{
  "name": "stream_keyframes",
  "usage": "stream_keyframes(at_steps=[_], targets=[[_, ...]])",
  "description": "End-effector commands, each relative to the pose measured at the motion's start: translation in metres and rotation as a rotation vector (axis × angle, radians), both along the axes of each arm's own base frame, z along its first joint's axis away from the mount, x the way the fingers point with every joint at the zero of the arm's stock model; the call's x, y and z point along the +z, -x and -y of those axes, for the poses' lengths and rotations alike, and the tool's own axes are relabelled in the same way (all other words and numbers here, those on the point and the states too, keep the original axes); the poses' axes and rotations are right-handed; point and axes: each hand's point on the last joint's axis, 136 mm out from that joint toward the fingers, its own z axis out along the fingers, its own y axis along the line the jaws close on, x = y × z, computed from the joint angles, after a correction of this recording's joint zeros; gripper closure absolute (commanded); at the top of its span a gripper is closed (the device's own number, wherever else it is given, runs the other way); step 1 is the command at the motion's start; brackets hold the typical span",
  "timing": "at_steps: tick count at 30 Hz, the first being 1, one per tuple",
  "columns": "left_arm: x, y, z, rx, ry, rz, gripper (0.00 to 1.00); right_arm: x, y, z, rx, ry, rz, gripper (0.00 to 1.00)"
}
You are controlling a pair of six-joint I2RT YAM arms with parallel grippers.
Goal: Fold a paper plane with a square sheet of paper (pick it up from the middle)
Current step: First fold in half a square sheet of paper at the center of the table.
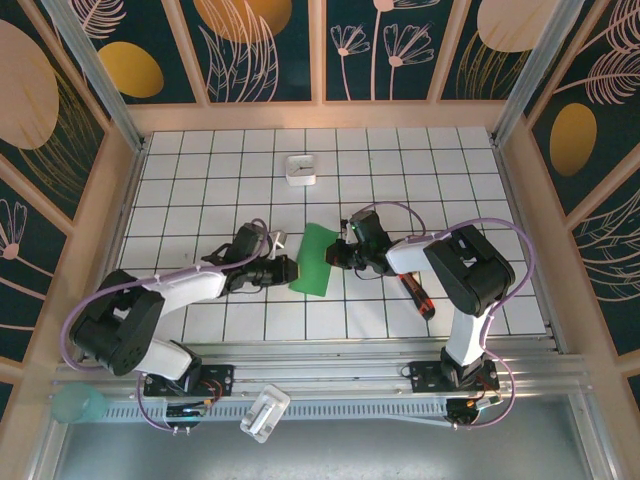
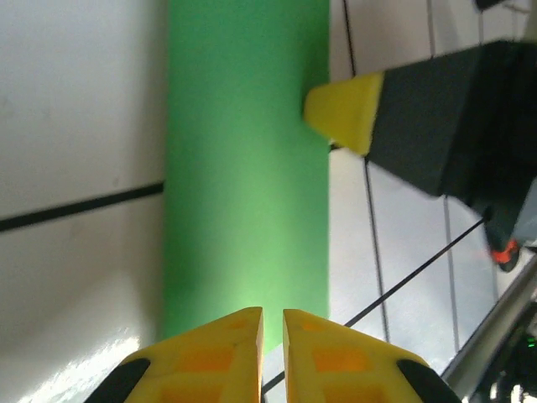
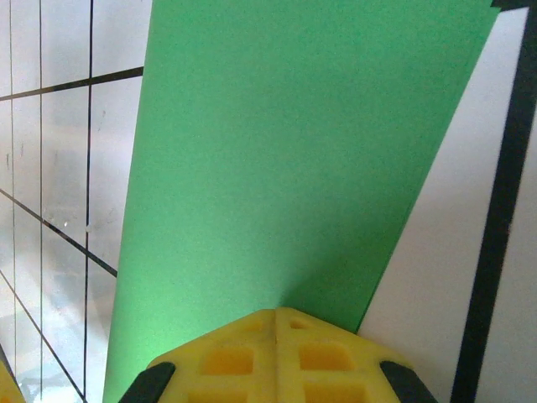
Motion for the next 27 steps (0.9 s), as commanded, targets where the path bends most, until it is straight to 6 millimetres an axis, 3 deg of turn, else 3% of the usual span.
stream_keyframes(at_steps=[1,4,8,16,24,27], targets=[[0.011,-0.028,0.015,0.022,0.069,0.014,0.85,-0.074,0.032,0.063,-0.068,0.294,-0.171,1.00],[0.003,-0.050,0.017,0.042,0.056,0.016,0.87,-0.073,0.033,0.062,-0.066,0.293,-0.171,1.00],[-0.010,-0.064,0.018,0.025,0.013,0.016,0.89,-0.073,0.032,0.062,-0.066,0.294,-0.169,1.00],[-0.048,-0.057,0.007,0.028,-0.048,-0.062,0.90,-0.075,0.034,0.067,-0.075,0.303,-0.175,1.00],[-0.062,-0.051,-0.008,0.044,-0.107,-0.081,0.90,-0.076,0.033,0.068,-0.073,0.304,-0.175,1.00],[-0.058,-0.049,-0.008,0.035,-0.099,-0.074,0.90,-0.076,0.033,0.068,-0.074,0.306,-0.178,1.00]])
